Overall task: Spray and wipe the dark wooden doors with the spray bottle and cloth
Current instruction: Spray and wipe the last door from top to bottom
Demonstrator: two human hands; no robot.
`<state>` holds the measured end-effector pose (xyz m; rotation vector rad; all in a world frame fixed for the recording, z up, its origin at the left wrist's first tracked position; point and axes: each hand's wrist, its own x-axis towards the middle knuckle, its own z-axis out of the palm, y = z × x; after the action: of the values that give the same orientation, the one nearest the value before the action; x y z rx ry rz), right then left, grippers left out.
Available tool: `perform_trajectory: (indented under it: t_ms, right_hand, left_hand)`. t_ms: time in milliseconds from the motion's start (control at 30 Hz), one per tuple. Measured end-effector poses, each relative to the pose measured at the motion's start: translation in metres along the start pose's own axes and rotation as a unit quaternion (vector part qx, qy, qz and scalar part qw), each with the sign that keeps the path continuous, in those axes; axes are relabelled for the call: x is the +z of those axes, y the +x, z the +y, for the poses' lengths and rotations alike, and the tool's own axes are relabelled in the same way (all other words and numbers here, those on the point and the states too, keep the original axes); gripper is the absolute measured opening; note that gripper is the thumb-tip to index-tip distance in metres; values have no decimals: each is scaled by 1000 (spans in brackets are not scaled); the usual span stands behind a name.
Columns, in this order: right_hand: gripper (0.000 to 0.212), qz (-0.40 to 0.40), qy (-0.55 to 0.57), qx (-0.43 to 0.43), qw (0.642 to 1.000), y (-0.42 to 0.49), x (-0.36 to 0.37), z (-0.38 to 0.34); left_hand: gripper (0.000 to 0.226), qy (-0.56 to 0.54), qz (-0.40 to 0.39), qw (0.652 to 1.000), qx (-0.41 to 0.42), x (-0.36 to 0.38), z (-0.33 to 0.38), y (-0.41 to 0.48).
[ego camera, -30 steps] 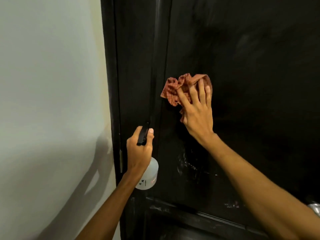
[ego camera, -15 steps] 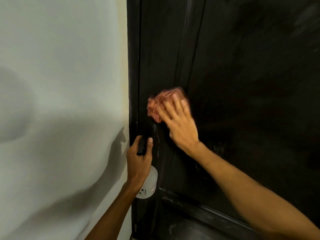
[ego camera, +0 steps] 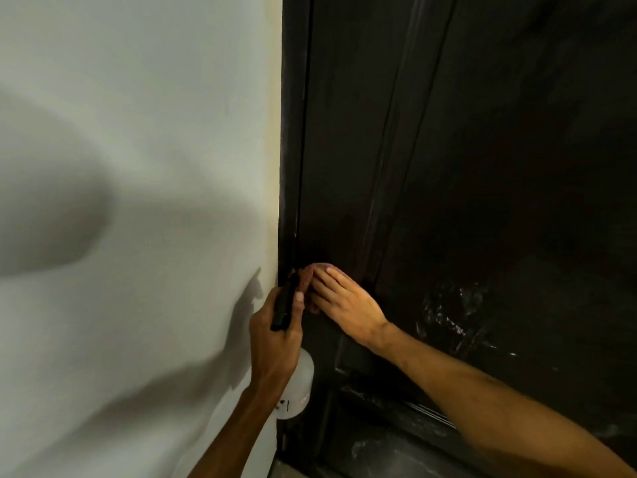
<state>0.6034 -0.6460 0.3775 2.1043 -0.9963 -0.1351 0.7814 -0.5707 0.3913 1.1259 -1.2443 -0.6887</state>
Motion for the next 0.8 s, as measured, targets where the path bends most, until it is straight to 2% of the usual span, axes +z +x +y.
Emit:
perform_trajectory:
  t_ms: [67, 167, 200, 233, 267, 333, 400, 433, 500, 567, 633, 733, 800]
  right_hand:
    - [50, 81, -27, 21, 996, 9, -19, 29]
    - [56, 167, -46, 207, 963, 0, -57, 85]
    - [60, 184, -50, 251, 949, -12, -60, 96]
    - [62, 182, -52, 259, 947, -27, -60, 99]
    - [62, 164, -63, 226, 958, -45, -54, 90]
    - [55, 74, -55, 106, 990, -76, -35, 50]
    - [54, -29, -22, 41, 998, -92, -26, 28]
    - [54, -20, -16, 47, 999, -91, -31, 35]
    - [52, 65, -25, 114, 991, -80, -49, 61]
    - [58, 133, -40, 229, 964, -78, -66, 94]
    - [67, 137, -38, 291, 946, -98, -66, 95]
    - [76, 37, -11, 183, 982, -147, -36, 52]
    - [85, 3, 0, 177, 984, -180, -27, 50]
  left_hand:
    - [39, -4, -6, 1000, 3, 1, 2, 1]
    - [32, -15, -15, 1000, 15, 4, 8, 0]
    - [31, -14, -18, 1000, 16, 6, 9, 0]
    - [29, -11, -23, 1000, 10, 10, 10, 1]
    - [27, -11, -30, 999, 4, 15, 12, -1]
    - [28, -8, -41, 999, -9, 24, 13, -6]
    - [52, -2, -44, 999, -13, 30, 13, -11]
    - [61, -3, -48, 999, -9, 33, 14, -14]
    - [58, -16, -56, 998, 9, 38, 14, -18]
    - [37, -12, -64, 997, 28, 43, 16, -22]
    - [13, -8, -72, 996, 51, 48, 19, -27]
    - [7, -19, -81, 995, 59, 53, 26, -32]
    - [9, -27, -92, 994, 60, 58, 31, -35]
